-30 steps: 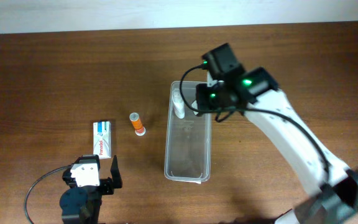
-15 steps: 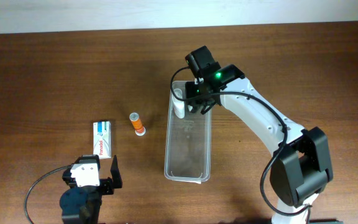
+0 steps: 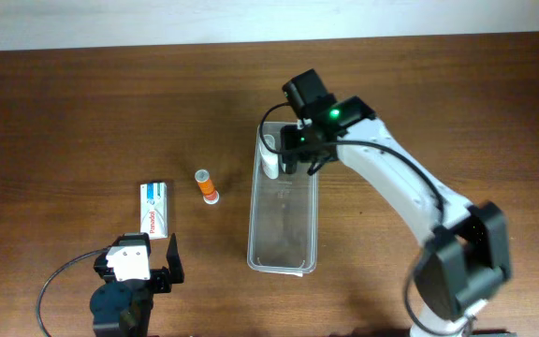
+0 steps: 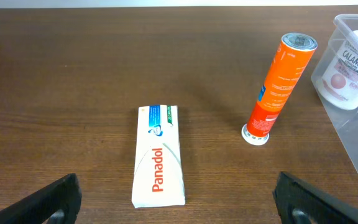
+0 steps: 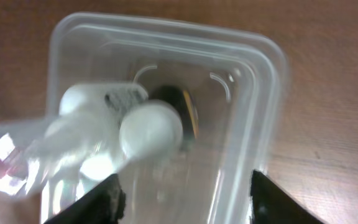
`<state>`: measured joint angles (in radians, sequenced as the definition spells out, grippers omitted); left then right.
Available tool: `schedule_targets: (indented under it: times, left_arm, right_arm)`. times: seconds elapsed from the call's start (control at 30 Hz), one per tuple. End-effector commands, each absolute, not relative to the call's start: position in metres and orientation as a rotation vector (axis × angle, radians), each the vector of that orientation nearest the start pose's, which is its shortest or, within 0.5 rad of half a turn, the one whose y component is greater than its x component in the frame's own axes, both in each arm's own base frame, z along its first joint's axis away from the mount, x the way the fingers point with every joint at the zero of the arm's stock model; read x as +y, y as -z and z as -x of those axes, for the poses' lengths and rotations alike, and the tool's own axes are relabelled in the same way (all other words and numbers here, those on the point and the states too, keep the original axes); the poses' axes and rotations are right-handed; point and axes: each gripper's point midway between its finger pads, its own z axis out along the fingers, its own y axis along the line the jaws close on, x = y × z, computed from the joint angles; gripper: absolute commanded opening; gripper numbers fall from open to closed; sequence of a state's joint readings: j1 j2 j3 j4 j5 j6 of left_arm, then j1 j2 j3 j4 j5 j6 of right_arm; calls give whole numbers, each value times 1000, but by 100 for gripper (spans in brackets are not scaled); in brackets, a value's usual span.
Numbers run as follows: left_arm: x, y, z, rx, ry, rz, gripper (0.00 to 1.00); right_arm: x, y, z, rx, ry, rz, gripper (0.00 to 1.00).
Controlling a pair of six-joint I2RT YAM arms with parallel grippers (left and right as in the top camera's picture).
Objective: Pack container
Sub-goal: 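Place the dark bottle upright in the container and release, then reach the right gripper to the gold-lidded jar and grasp it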
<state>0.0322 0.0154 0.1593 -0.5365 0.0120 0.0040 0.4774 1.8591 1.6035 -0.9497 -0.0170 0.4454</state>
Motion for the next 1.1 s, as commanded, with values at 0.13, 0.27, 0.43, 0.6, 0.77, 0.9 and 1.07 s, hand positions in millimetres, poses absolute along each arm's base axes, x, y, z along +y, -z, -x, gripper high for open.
schedule_targets:
  times: [0.13, 0.27, 0.43, 0.6, 0.77, 0.9, 1.07]
  left_arm:
    - [4, -118, -217, 1957, -11, 3, 99]
    - [4, -118, -217, 1957, -11, 3, 99]
    - [11, -140, -225, 1863, -53, 26, 99]
    - [11, -142, -225, 1856, -57, 28, 99]
    - [8, -145, -226, 1842, -39, 15, 99]
    - [8, -144, -226, 1846, -37, 13, 99]
    - [8, -144, -226, 1846, -37, 13, 99]
  right_arm:
    - [119, -290, -345, 2499, -201, -126, 80]
    - [56, -322, -308, 2436, -139, -300, 90]
    - [-2, -333, -270, 2405, -59, -512, 96]
    - [-29, -320, -250, 2456, 9, -643, 99]
    - [-20, -298, -251, 2568, -20, -572, 99]
    - [-17, -277, -258, 2655, -18, -547, 99]
    - [-20, -229, -273, 2778, 34, -581, 95]
